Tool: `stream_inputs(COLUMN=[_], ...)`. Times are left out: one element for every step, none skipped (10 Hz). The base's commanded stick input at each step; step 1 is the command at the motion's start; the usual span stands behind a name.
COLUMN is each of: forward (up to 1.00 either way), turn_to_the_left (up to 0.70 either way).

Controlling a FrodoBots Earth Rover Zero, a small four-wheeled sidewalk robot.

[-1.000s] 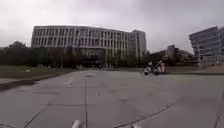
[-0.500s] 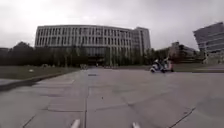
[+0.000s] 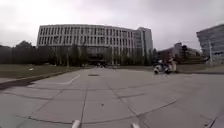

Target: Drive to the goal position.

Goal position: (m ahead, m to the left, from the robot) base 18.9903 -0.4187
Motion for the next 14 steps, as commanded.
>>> stream_inputs(forward=[0.70, 0.70, 0.70, 0.70, 0.70, 0.70, 0.70, 0.70, 0.70, 0.70, 0.70, 0.70, 0.70, 0.70], turn_to_the_left=[0.00, 0.00, 0.00, 0.00, 0.00, 0.00, 0.00, 0.00, 0.00, 0.00, 0.00, 0.00, 0.00, 0.00])
